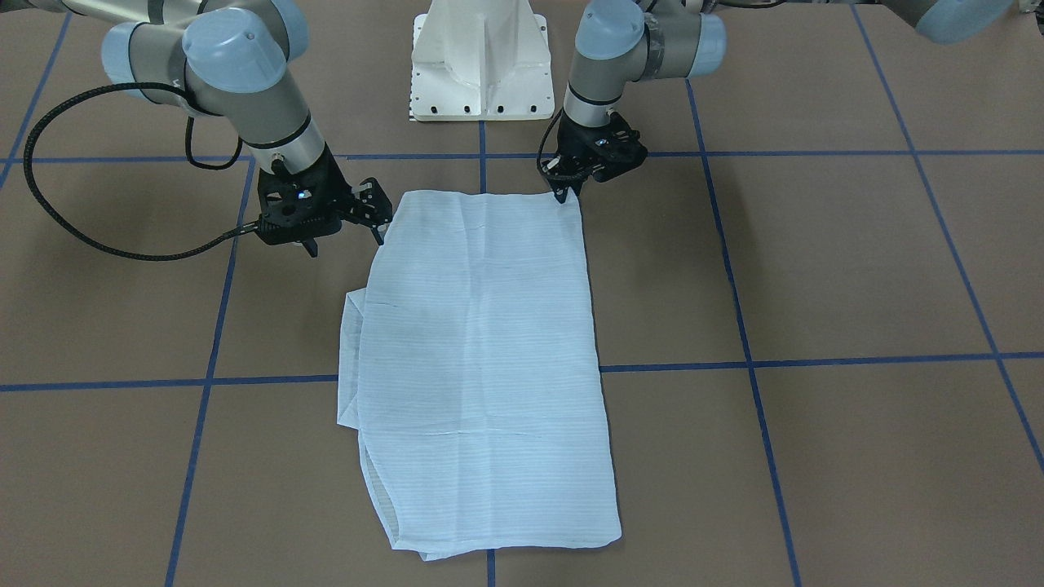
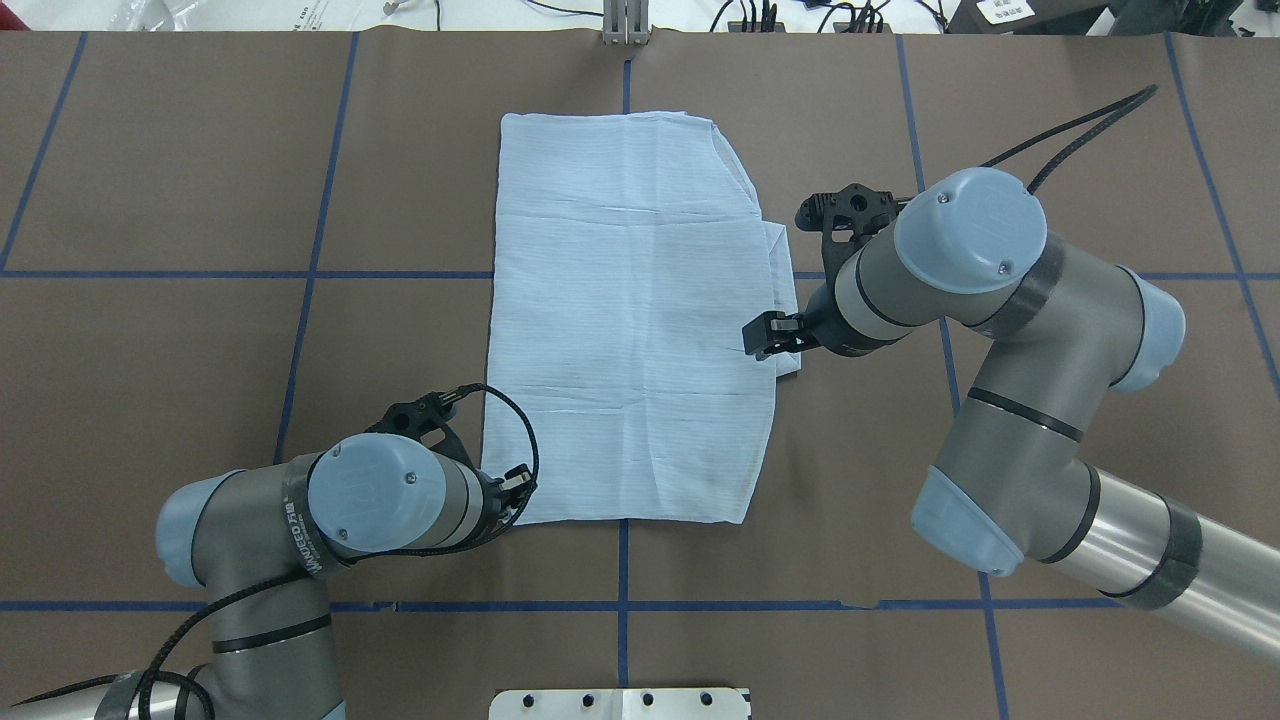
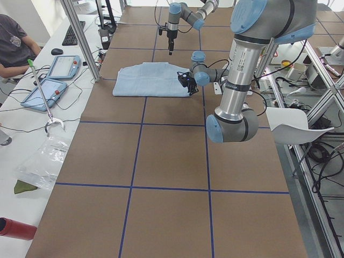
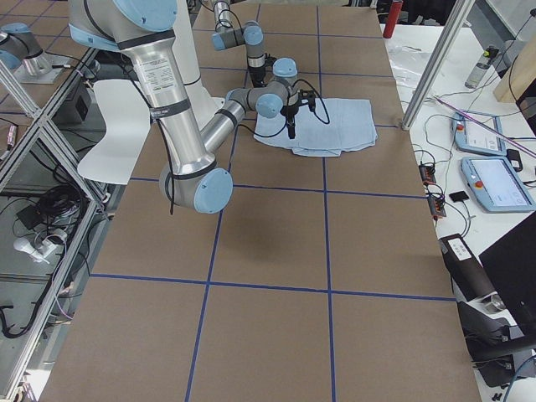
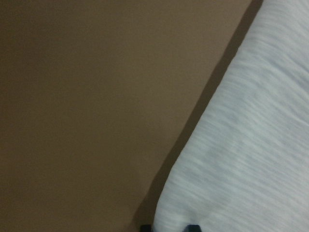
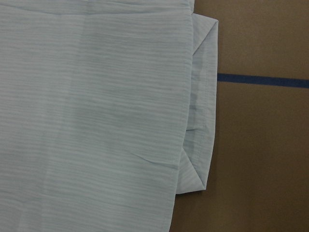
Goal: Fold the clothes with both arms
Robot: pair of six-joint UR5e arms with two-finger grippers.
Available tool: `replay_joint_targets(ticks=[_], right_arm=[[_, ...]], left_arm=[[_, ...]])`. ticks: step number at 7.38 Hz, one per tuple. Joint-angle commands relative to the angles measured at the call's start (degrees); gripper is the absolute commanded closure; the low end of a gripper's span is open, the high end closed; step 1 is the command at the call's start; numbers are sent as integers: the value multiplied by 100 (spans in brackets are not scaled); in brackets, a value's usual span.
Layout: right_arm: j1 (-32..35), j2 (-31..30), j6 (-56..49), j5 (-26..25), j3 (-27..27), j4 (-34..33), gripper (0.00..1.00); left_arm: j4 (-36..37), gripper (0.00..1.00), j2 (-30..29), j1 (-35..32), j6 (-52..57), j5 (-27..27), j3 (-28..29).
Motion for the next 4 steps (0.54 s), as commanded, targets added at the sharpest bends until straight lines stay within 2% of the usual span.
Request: replay_joint_targets(ticks=[1,2,4], right_arm=[[0,-1,0,0,0,0,0],[0,-1,0,0,0,0,0],[-17,-1,17,9,9,-18,0]], left_arm=[[2,86,-12,10,0,-3,7],[2,85,-12,10,0,-3,7],[2,100,-20,1,0,-3,-63]])
